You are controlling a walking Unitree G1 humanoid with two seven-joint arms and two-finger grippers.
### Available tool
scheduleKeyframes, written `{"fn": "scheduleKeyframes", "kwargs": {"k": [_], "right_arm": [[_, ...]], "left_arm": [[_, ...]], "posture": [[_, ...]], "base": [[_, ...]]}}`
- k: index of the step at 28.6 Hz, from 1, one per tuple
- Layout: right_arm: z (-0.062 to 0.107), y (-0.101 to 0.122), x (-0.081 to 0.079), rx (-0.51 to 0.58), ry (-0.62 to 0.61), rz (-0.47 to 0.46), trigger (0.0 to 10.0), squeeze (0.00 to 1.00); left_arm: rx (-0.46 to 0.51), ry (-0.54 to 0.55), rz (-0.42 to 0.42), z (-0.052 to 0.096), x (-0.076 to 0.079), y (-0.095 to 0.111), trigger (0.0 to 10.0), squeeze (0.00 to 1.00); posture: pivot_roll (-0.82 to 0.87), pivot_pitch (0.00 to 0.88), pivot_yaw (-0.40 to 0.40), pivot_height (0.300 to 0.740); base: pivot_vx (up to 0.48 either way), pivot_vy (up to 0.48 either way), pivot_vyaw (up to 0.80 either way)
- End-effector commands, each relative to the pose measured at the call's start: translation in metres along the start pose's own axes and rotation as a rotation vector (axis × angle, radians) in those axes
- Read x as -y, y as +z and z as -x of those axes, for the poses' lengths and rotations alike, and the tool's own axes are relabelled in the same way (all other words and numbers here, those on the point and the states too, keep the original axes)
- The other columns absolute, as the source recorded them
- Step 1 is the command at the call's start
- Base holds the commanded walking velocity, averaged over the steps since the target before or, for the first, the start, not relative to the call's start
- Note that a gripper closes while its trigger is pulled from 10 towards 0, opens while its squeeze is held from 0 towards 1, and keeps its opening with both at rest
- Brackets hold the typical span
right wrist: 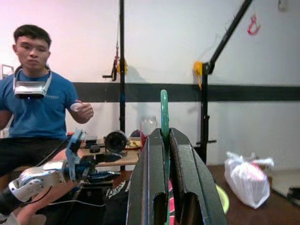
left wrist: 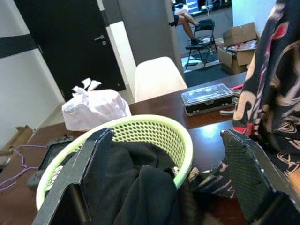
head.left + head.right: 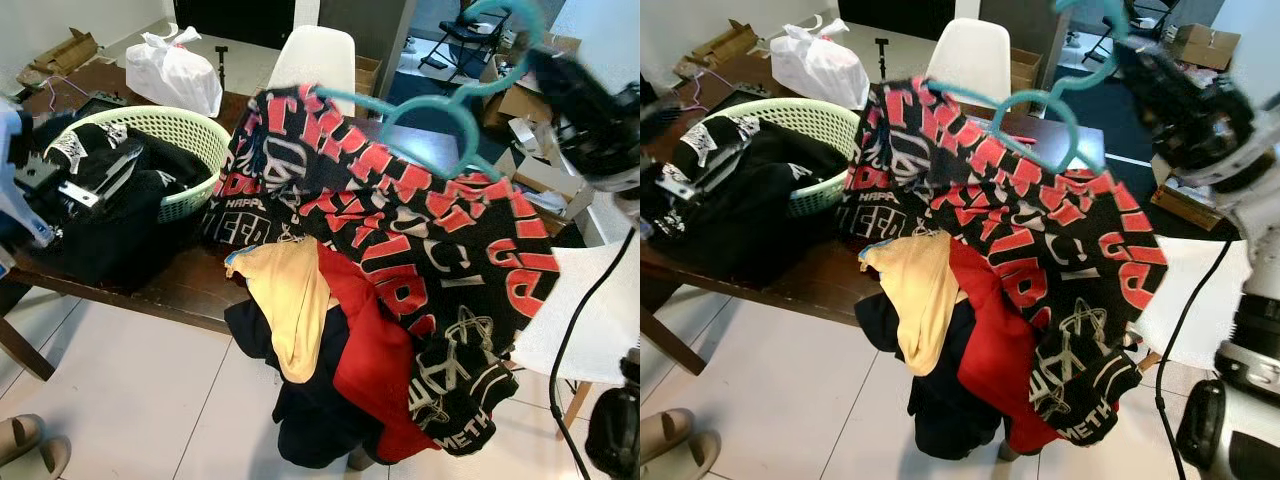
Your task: Hang hanger
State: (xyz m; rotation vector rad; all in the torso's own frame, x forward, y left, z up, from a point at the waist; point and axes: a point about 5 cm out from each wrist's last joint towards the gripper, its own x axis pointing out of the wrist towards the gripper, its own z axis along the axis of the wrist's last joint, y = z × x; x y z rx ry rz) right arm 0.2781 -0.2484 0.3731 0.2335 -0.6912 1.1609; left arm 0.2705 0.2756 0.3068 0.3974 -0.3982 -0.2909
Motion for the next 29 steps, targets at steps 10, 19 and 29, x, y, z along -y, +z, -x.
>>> {"fn": "scheduleKeyframes", "kwargs": {"k": [10, 19, 29], "right_arm": [[-0.007, 0.003, -0.018, 0.023, 0.105, -0.008, 0.0, 0.00], [-0.008, 0.005, -0.023, 0.030, 0.140, -0.023, 0.0, 0.00], [-0.008, 0.007, -0.027, 0.030, 0.152, -0.029, 0.0, 0.00]], "left_arm": [[0.052, -0.130, -0.065, -0.025, 0.003, 0.007, 10.0, 0.00], [0.066, -0.226, -0.109, -0.049, 0.011, 0.005, 10.0, 0.00], [0.056, -0.347, -0.059, -0.059, 0.020, -0.008, 10.0, 0.00]], "posture": [[0.08, 0.066, -0.076, 0.740], [0.08, 0.067, -0.074, 0.740], [0.06, 0.077, -0.069, 0.740]], "base": [[0.000, 0.000, 0.00], [0.000, 0.000, 0.00], [0.000, 0.000, 0.00]]}}
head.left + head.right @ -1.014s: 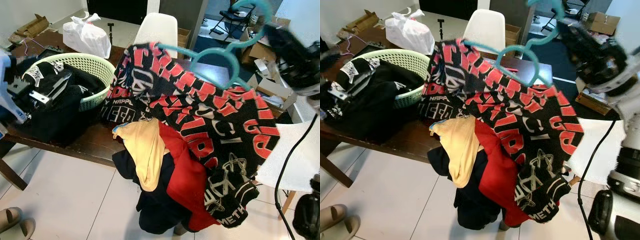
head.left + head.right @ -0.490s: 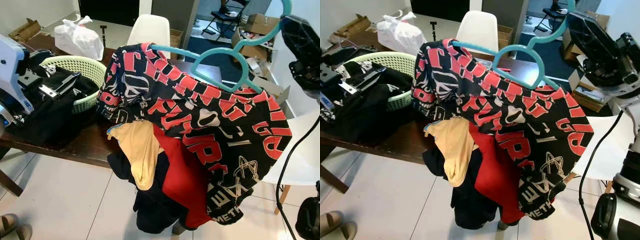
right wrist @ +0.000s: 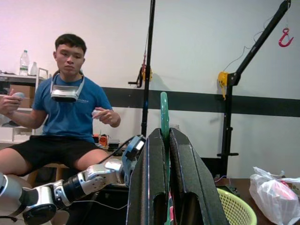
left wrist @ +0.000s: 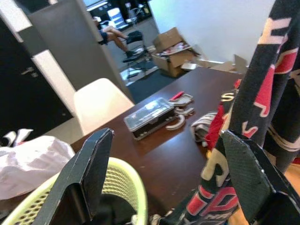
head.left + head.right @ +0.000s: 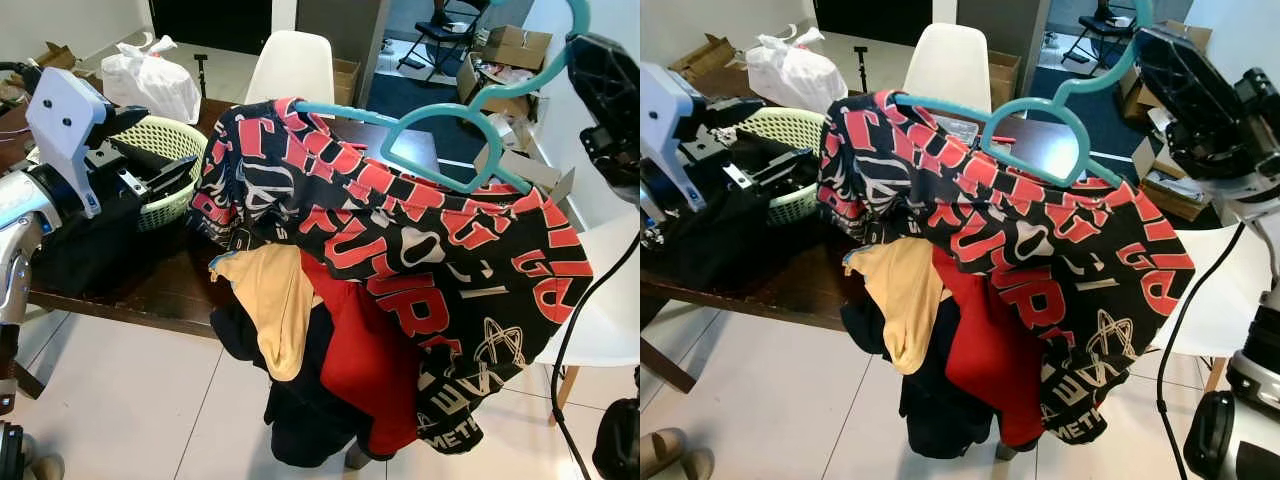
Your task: Hang hanger
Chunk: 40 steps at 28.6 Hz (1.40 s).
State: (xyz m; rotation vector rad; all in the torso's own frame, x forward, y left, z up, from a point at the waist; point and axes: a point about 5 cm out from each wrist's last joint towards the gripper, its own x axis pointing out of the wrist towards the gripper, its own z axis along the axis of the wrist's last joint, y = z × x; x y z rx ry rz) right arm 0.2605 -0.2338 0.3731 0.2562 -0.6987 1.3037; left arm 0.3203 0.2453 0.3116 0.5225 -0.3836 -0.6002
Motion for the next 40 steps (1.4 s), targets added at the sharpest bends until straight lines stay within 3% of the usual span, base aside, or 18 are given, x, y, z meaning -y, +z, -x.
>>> {"fn": "scheduleKeyframes", "kwargs": {"k": [1, 3, 6, 12, 14, 23, 24, 34, 39, 40], "right_arm": [[-0.001, 0.008, -0.006, 0.005, 0.026, 0.031, 0.0, 0.00], [-0.001, 0.009, -0.008, 0.003, 0.028, 0.029, 0.0, 0.00], [-0.001, 0.010, -0.008, 0.003, 0.030, 0.028, 0.0, 0.00], [-0.001, 0.011, -0.009, 0.003, 0.030, 0.027, 0.0, 0.00], [-0.001, 0.011, -0.008, 0.003, 0.031, 0.025, 0.0, 0.00], [0.000, 0.011, -0.009, 0.004, 0.030, 0.024, 0.0, 0.00], [0.000, 0.012, -0.009, 0.005, 0.029, 0.026, 0.0, 0.00], [0.003, 0.015, -0.011, 0.006, 0.021, 0.035, 0.0, 0.00], [0.006, 0.012, -0.010, -0.007, 0.000, 0.027, 0.0, 0.00], [0.008, 0.008, -0.008, -0.027, -0.013, 0.020, 0.0, 0.00]], "left_arm": [[0.021, -0.070, 0.030, -0.006, 0.008, -0.002, 10.0, 0.00], [0.035, -0.215, 0.088, -0.008, 0.024, -0.003, 10.0, 0.00], [0.036, -0.287, 0.108, -0.008, 0.033, -0.003, 10.0, 0.00], [0.035, -0.298, 0.108, -0.008, 0.033, -0.004, 10.0, 0.00], [0.018, -0.372, 0.118, -0.008, 0.039, -0.005, 10.0, 0.00], [0.000, -0.370, 0.094, -0.010, 0.037, -0.008, 10.0, 0.00], [-0.004, -0.345, 0.087, -0.011, 0.033, -0.010, 0.0, 0.00], [-0.017, -0.289, 0.098, -0.015, 0.021, -0.020, 0.0, 0.00], [-0.054, -0.126, 0.059, -0.002, -0.001, -0.025, 0.0, 0.00], [-0.069, -0.050, 0.040, 0.004, -0.010, -0.026, 0.0, 0.00]], "posture": [[0.06, 0.077, -0.070, 0.740], [0.06, 0.080, -0.068, 0.740], [0.06, 0.082, -0.069, 0.740], [0.06, 0.082, -0.069, 0.740], [0.06, 0.086, -0.068, 0.740], [0.05, 0.087, -0.064, 0.740], [0.05, 0.083, -0.056, 0.740], [0.04, 0.077, -0.045, 0.740], [0.04, 0.074, -0.047, 0.740], [0.04, 0.074, -0.047, 0.740]], "base": [[0.000, 0.000, 0.00], [0.000, 0.000, 0.00], [0.000, 0.000, 0.00], [0.000, 0.000, 0.00], [0.000, 0.000, 0.00], [0.000, 0.000, 0.00], [0.000, 0.000, 0.00], [0.000, 0.000, 0.00], [0.000, 0.000, 0.00], [0.000, 0.000, 0.00]]}}
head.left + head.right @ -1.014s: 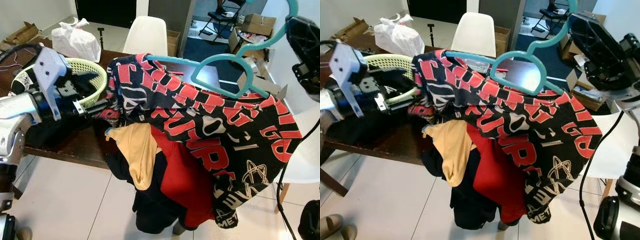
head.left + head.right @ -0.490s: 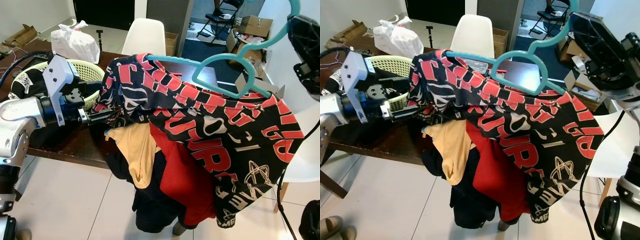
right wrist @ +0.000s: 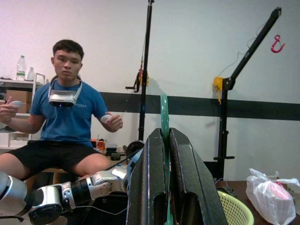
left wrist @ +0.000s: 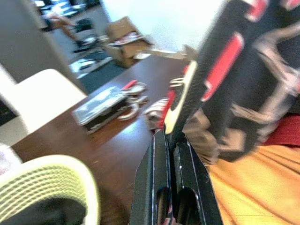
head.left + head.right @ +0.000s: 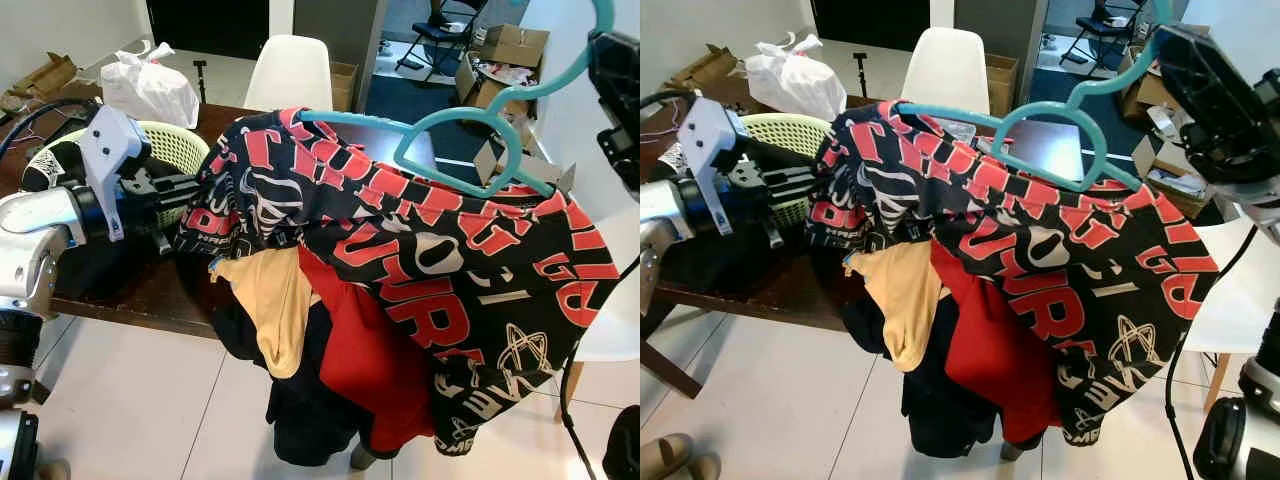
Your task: Hang hanger
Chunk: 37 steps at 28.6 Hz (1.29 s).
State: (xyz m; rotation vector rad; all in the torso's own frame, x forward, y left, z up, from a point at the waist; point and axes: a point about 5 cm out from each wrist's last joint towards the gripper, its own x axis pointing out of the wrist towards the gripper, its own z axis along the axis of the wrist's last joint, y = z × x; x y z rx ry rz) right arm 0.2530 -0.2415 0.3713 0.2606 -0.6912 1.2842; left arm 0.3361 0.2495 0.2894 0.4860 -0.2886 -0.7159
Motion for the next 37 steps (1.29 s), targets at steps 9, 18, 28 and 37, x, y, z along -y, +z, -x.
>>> {"fn": "scheduleKeyframes", "kwargs": {"k": [9, 18, 28, 37], "right_arm": [[0.004, -0.020, 0.004, -0.111, -0.048, -0.019, 0.0, 0.00], [0.010, -0.018, 0.011, 0.015, -0.106, -0.039, 0.0, 0.00], [0.001, -0.020, 0.022, 0.109, -0.197, -0.063, 0.0, 0.00], [-0.055, -0.098, 0.031, 0.047, -0.381, -0.219, 0.0, 0.00]], "left_arm": [[-0.059, 0.324, -0.082, 0.045, -0.040, 0.001, 0.0, 0.00], [-0.135, 0.585, -0.094, 0.077, -0.064, -0.009, 0.0, 0.00], [-0.230, 0.627, -0.032, 0.074, -0.047, -0.043, 0.0, 0.00], [-0.092, 0.440, 0.090, 0.006, 0.016, -0.054, 10.0, 0.00]], "posture": [[0.05, 0.074, -0.050, 0.740], [0.06, 0.079, -0.044, 0.740], [0.05, 0.082, -0.043, 0.740], [0.05, 0.089, -0.048, 0.740]], "base": [[0.000, 0.000, 0.00], [0.000, 0.000, 0.00], [0.000, 0.000, 0.00], [0.000, 0.000, 0.00]]}}
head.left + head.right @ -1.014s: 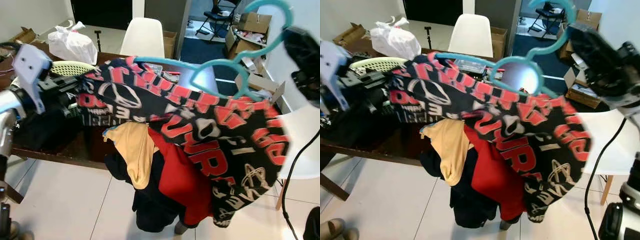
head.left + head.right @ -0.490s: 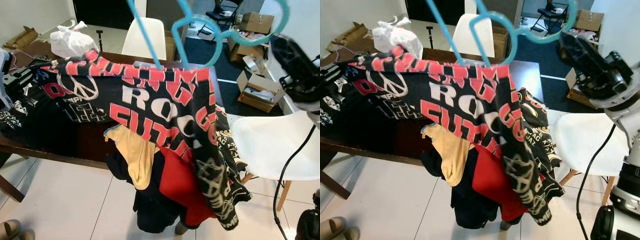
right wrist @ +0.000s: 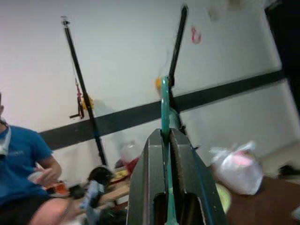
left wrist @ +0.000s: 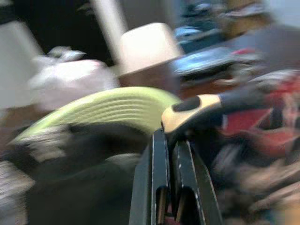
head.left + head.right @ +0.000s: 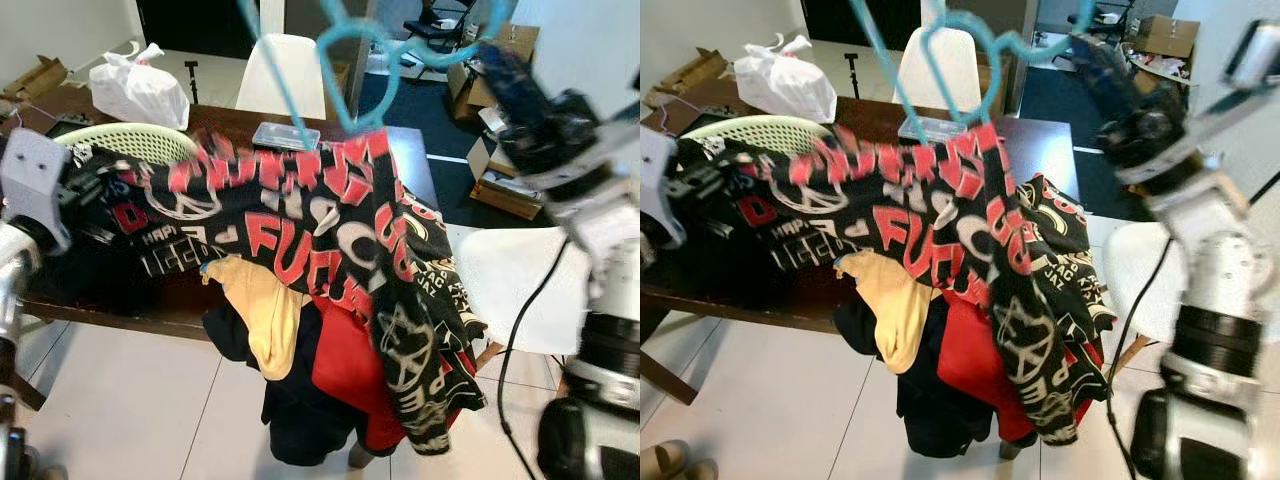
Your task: Hang hanger
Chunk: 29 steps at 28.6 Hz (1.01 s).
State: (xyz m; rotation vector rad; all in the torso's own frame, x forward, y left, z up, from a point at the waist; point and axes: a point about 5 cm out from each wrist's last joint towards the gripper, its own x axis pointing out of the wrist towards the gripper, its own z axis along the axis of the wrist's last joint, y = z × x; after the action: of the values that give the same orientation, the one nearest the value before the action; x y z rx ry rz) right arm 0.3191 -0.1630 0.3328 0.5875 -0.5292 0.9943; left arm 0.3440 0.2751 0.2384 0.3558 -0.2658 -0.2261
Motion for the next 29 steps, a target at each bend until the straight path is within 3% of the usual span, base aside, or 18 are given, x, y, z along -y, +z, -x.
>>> {"fn": "scheduleKeyframes", "kwargs": {"k": [1, 3, 5, 6, 10, 15, 20, 21, 23, 24, 29], "right_arm": [[-0.007, -0.005, -0.003, -0.020, -0.010, 0.005, 0.0, 0.00], [-0.019, -0.036, -0.004, -0.021, -0.071, -0.089, 0.0, 0.00], [-0.019, -0.036, -0.004, -0.021, -0.071, -0.089, 0.0, 0.00], [-0.023, -0.047, -0.004, -0.026, -0.099, -0.115, 0.0, 0.00], [-0.031, -0.062, -0.003, -0.022, -0.157, -0.155, 0.0, 0.00], [-0.037, -0.071, -0.001, -0.021, -0.202, -0.172, 0.0, 0.00], [-0.040, -0.074, 0.000, -0.020, -0.225, -0.173, 0.0, 0.00], [-0.040, -0.075, 0.002, -0.015, -0.245, -0.170, 0.0, 0.00], [-0.040, -0.075, 0.002, -0.015, -0.245, -0.170, 0.0, 0.00], [-0.040, -0.073, 0.006, -0.005, -0.270, -0.160, 0.0, 0.00], [-0.039, -0.071, 0.009, 0.006, -0.289, -0.152, 0.0, 0.00]], "left_arm": [[0.008, -0.048, 0.010, -0.004, 0.014, 0.000, 10.0, 0.00], [0.056, -0.112, 0.072, -0.013, 0.050, 0.004, 10.0, 0.00], [0.056, -0.112, 0.072, -0.013, 0.050, 0.004, 10.0, 0.00], [0.068, -0.137, 0.090, -0.015, 0.063, 0.005, 10.0, 0.00], [0.073, -0.167, 0.101, -0.016, 0.080, 0.005, 10.0, 0.00], [0.077, -0.178, 0.103, -0.014, 0.089, 0.007, 10.0, 0.00], [0.086, -0.169, 0.112, -0.011, 0.085, 0.010, 10.0, 0.00], [0.091, -0.166, 0.137, -0.005, 0.077, 0.012, 10.0, 1.00], [0.091, -0.166, 0.137, -0.005, 0.077, 0.012, 10.0, 1.00], [0.069, -0.160, 0.102, 0.004, 0.065, 0.013, 10.0, 1.00], [0.039, -0.183, 0.065, 0.014, 0.055, 0.013, 10.0, 1.00]], "posture": [[0.05, 0.089, -0.048, 0.740], [0.05, 0.091, -0.051, 0.740], [0.05, 0.091, -0.051, 0.740], [0.06, 0.090, -0.052, 0.740], [0.06, 0.092, -0.054, 0.740], [0.06, 0.091, -0.058, 0.740], [0.06, 0.091, -0.058, 0.740], [0.07, 0.090, -0.059, 0.740], [0.07, 0.090, -0.059, 0.740], [0.07, 0.088, -0.061, 0.740], [0.07, 0.088, -0.061, 0.740]], "base": [[0.000, 0.000, 0.00], [0.000, 0.000, 0.00], [0.000, 0.000, 0.00], [0.000, 0.000, 0.00], [0.000, 0.000, 0.00], [0.000, 0.000, 0.00], [0.000, 0.000, 0.00], [0.000, 0.000, 0.00], [0.000, 0.000, 0.00], [0.000, 0.000, 0.00], [0.000, 0.000, 0.00]]}}
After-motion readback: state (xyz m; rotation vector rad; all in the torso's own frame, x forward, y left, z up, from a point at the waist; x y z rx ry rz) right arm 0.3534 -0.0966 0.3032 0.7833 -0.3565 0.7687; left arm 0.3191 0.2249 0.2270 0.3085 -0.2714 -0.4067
